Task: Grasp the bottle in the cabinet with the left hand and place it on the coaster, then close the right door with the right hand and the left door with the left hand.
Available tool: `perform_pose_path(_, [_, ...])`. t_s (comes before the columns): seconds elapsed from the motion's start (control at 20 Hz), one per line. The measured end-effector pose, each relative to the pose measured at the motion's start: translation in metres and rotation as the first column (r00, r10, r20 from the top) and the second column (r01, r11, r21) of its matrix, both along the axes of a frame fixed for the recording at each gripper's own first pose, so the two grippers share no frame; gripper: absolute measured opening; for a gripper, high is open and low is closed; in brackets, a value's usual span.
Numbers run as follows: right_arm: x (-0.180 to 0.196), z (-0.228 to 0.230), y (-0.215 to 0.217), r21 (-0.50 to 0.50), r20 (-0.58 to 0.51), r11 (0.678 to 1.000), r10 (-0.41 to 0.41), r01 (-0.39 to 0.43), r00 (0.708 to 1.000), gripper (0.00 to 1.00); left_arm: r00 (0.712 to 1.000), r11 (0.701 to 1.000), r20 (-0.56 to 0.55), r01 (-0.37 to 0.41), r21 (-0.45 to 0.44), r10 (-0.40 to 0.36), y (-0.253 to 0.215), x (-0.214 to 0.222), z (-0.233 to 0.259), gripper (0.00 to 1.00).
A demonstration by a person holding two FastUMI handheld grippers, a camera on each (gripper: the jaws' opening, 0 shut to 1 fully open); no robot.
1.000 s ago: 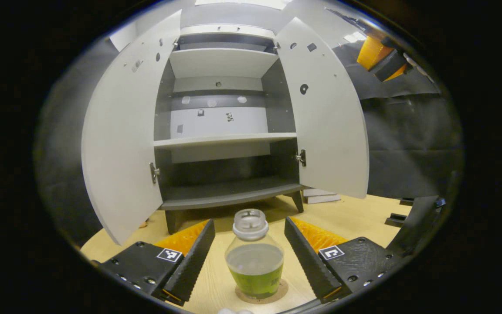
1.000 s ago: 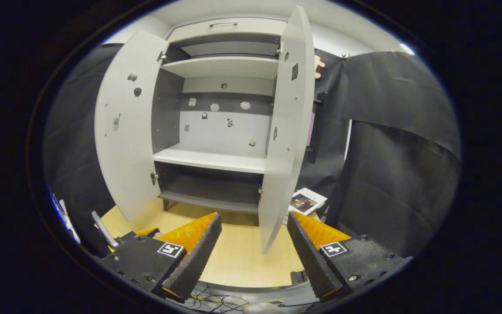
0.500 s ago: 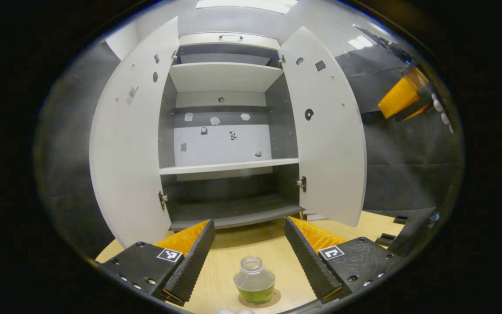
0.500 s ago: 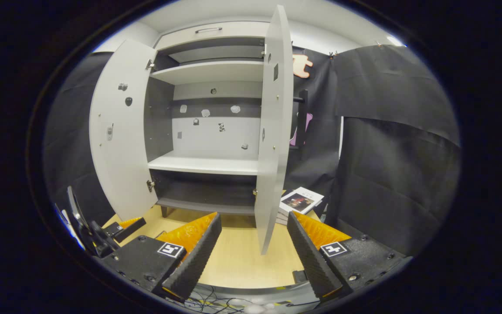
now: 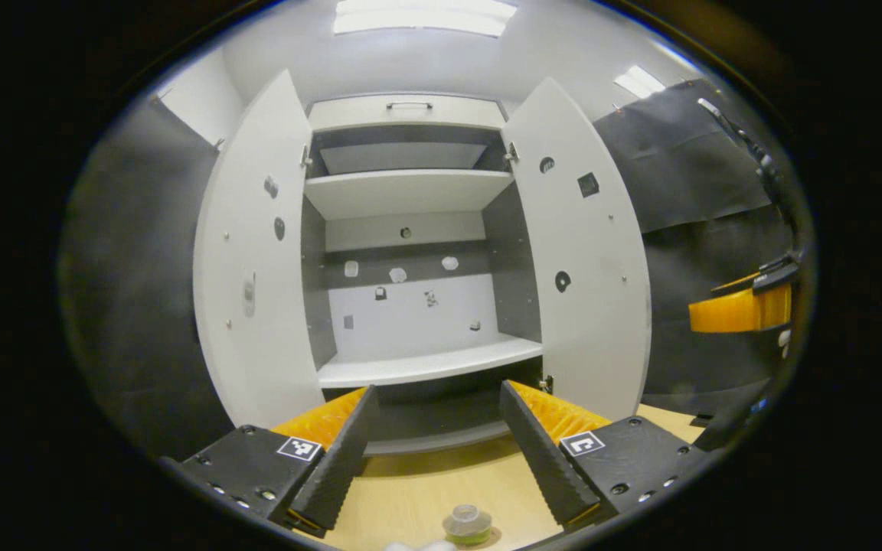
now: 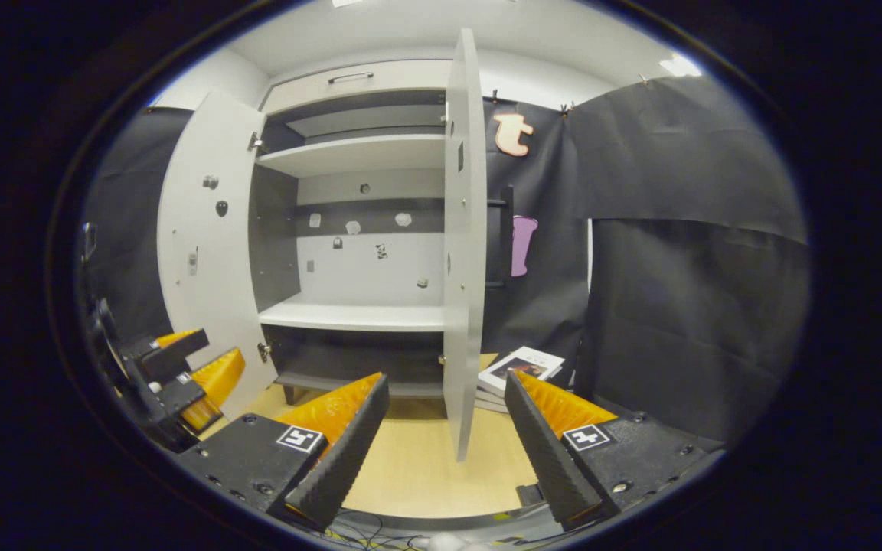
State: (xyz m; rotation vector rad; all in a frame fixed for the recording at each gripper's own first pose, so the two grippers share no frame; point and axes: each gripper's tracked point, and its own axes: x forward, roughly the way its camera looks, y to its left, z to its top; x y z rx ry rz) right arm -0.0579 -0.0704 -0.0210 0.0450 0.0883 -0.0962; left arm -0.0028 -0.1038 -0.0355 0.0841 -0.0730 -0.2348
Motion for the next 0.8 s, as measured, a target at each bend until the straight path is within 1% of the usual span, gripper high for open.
perform_pose_path(0.1, [0.001, 0.003, -0.001, 0.01, 0.018, 1.0, -0.001, 0.001, 1.0, 0.98, 1.0, 1.0, 0.005, -0.018, -0.01, 0.018, 0.011, -0.007, 0.023, 0.98])
perform_pose_path(0.2, [0.001, 0.008, -0.005, 0.03, 0.035, 1.0, -0.009, 0.008, 0.999, 0.98, 0.999, 0.999, -0.014, -0.041, -0.03, 0.041, 0.024, -0.014, 0.035, 0.98])
perform_pose_path(0.35, [0.004, 0.013, -0.01, 0.056, 0.046, 0.998, -0.016, 0.014, 0.999, 0.99, 0.996, 0.995, -0.052, -0.08, -0.054, 0.077, 0.045, -0.021, 0.043, 0.98])
perform_pose_path(0.5, [0.005, 0.017, -0.023, 0.065, 0.055, 0.997, -0.039, 0.035, 0.998, 0.99, 0.991, 0.992, -0.064, -0.123, -0.033, 0.121, 0.063, -0.029, 0.041, 0.98])
perform_pose_path(0.6, [0.008, 0.024, -0.047, 0.104, 0.075, 0.991, -0.088, 0.08, 0.993, 0.98, 0.988, 0.99, -0.072, -0.137, -0.032, 0.134, 0.067, -0.031, 0.041, 0.98])
perform_pose_path(0.65, [0.011, 0.023, -0.064, 0.117, 0.067, 0.987, -0.115, 0.107, 0.991, 0.98, 0.987, 0.989, -0.077, -0.146, -0.028, 0.144, 0.07, -0.032, 0.039, 0.98])
perform_pose_path(0.7, [0.014, 0.022, -0.081, 0.126, 0.057, 0.983, -0.142, 0.134, 0.988, 0.99, 0.984, 0.987, -0.083, -0.158, -0.025, 0.155, 0.071, -0.032, 0.038, 0.97])
perform_pose_path(0.8, [0.027, 0.029, -0.113, 0.127, 0.057, 0.977, -0.178, 0.17, 0.982, 0.98, 0.98, 0.983, -0.091, -0.18, -0.028, 0.177, 0.072, -0.032, 0.038, 0.99])
